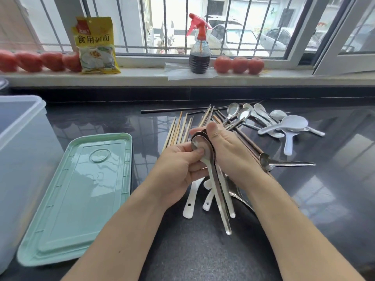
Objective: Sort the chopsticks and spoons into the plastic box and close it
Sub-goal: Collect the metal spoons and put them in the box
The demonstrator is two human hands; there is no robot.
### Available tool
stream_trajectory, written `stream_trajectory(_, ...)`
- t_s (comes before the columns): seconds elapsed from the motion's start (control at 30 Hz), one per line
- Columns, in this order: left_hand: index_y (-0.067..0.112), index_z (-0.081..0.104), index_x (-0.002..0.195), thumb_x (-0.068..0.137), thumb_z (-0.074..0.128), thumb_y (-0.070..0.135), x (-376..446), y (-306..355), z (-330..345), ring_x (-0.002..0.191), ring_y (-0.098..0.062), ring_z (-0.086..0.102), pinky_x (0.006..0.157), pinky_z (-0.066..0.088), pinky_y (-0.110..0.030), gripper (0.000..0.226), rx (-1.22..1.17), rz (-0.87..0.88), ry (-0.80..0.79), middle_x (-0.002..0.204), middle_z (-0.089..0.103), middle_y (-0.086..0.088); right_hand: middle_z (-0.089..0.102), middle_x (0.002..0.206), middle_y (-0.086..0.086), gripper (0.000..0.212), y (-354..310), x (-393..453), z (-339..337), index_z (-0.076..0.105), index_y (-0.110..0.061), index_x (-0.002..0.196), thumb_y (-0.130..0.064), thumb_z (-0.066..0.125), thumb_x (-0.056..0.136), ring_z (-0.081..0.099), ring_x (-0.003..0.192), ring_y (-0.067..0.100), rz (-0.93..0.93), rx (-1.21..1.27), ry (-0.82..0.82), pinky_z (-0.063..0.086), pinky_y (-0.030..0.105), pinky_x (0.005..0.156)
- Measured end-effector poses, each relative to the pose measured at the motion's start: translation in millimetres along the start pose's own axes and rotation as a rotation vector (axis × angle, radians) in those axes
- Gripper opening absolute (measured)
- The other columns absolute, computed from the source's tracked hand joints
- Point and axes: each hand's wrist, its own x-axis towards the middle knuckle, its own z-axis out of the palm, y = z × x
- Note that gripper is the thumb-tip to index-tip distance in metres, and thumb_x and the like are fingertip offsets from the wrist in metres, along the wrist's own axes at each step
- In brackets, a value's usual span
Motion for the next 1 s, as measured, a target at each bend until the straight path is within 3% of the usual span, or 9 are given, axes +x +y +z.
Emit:
stream_trajectory(0.1, -0.005, 0.066, 0.115, 0.105, 0.048, 0.005, -2.5, 0.0, 1.6, 0.067, -0.015, 0.072, 0.066, 0.061, -0.029, 0.022, -0.013, -0.008, -0.036, 0.083, 0.074, -0.008, 0.072, 0.112, -0.006, 0.066, -2.6, -5.3, 6.1, 0.07, -0.03, 0.12, -0.063, 0.017, 0.1, 0.068, 0.103, 0.001, 0.021, 0.067, -0.008, 0.055, 0.023, 0.092)
stream_trajectory(0.23, -0.006, 0.065, 0.122, 0.105, 0.05, 0.009, -1.7, 1.8, 1.7, 0.091, -0.029, 0.072, 0.076, 0.064, -0.039, 0.027, -0.051, 0.006, -0.01, 0.102, 0.074, -0.016, 0.073, 0.116, -0.009, 0.078, -1.5, -7.0, 3.1, 0.068, -0.034, 0.127, -0.071, 0.009, 0.093, 0.067, 0.107, 0.0, 0.024, 0.107, -0.034, 0.052, 0.021, 0.092)
stream_trajectory(0.3, -0.003, 0.067, 0.118, 0.105, 0.051, 0.01, -0.5, 3.3, 0.2, 0.096, -0.032, 0.074, 0.08, 0.064, -0.044, 0.025, -0.099, 0.006, 0.019, 0.106, 0.074, -0.016, 0.072, 0.118, -0.008, 0.08, 1.5, -2.1, -4.0, 0.069, -0.03, 0.125, -0.07, 0.007, 0.094, 0.066, 0.11, 0.004, -0.012, 0.138, 0.046, 0.052, 0.026, 0.095)
stream_trajectory(0.4, 0.0, 0.068, 0.111, 0.104, 0.051, 0.01, -1.6, 5.9, -0.4, 0.091, -0.029, 0.077, 0.071, 0.064, -0.04, 0.02, -0.164, -0.004, 0.042, 0.098, 0.075, -0.014, 0.075, 0.107, 0.0, 0.084, 8.7, 8.3, -16.0, 0.076, -0.021, 0.11, -0.072, 0.012, 0.094, 0.068, 0.105, 0.015, -0.037, 0.271, 0.218, 0.054, 0.042, 0.096)
stream_trajectory(0.5, 0.003, 0.069, 0.104, 0.104, 0.053, 0.01, -1.4, 5.0, -0.1, 0.095, -0.032, 0.076, 0.076, 0.064, -0.044, 0.018, -0.193, -0.01, 0.056, 0.096, 0.074, -0.013, 0.074, 0.099, 0.007, 0.076, 12.2, 11.2, -19.0, 0.075, -0.015, 0.099, -0.066, 0.019, 0.1, 0.069, 0.096, 0.021, -0.023, 0.231, 0.279, 0.055, 0.04, 0.089)
stream_trajectory(0.67, 0.002, 0.068, 0.104, 0.104, 0.052, 0.01, 2.2, 5.4, -2.7, 0.091, -0.028, 0.074, 0.077, 0.063, -0.035, 0.018, -0.258, 0.123, 0.19, 0.093, 0.073, -0.013, 0.066, 0.074, 0.009, 0.044, 3.9, 4.5, -14.5, 0.065, -0.009, 0.083, -0.042, 0.046, 0.106, 0.065, 0.063, 0.024, -0.014, 0.023, -0.01, 0.053, 0.039, 0.061)
stream_trajectory(0.73, 0.003, 0.069, 0.102, 0.105, 0.051, 0.009, 3.4, 7.8, -5.9, 0.089, -0.025, 0.074, 0.075, 0.062, -0.031, 0.019, -0.313, 0.178, 0.249, 0.093, 0.074, -0.013, 0.072, 0.078, 0.007, 0.039, -0.7, -0.4, -14.2, 0.068, -0.016, 0.083, -0.045, 0.051, 0.102, 0.069, 0.064, 0.025, 0.044, -0.032, -0.168, 0.054, 0.036, 0.059)
stream_trajectory(0.83, 0.006, 0.069, 0.097, 0.105, 0.052, 0.013, 3.6, 9.4, -7.3, 0.089, -0.023, 0.074, 0.075, 0.063, -0.033, 0.021, -0.33, 0.237, 0.292, 0.093, 0.073, -0.014, 0.075, 0.087, 0.015, 0.033, -4.9, -7.0, -13.0, 0.066, -0.007, 0.095, -0.034, 0.052, 0.105, 0.072, 0.069, 0.028, 0.121, 0.033, -0.385, 0.056, 0.033, 0.06)
stream_trajectory(1.0, 0.004, 0.065, 0.108, 0.108, 0.046, 0.014, 5.0, 7.4, -4.8, 0.092, -0.024, 0.076, 0.074, 0.064, -0.035, 0.021, -0.344, 0.253, 0.305, 0.095, 0.075, -0.013, 0.073, 0.085, 0.017, 0.025, -8.4, -9.5, -9.3, 0.063, -0.003, 0.096, -0.024, 0.054, 0.105, 0.071, 0.067, 0.026, 0.141, 0.067, -0.444, 0.058, 0.032, 0.059)
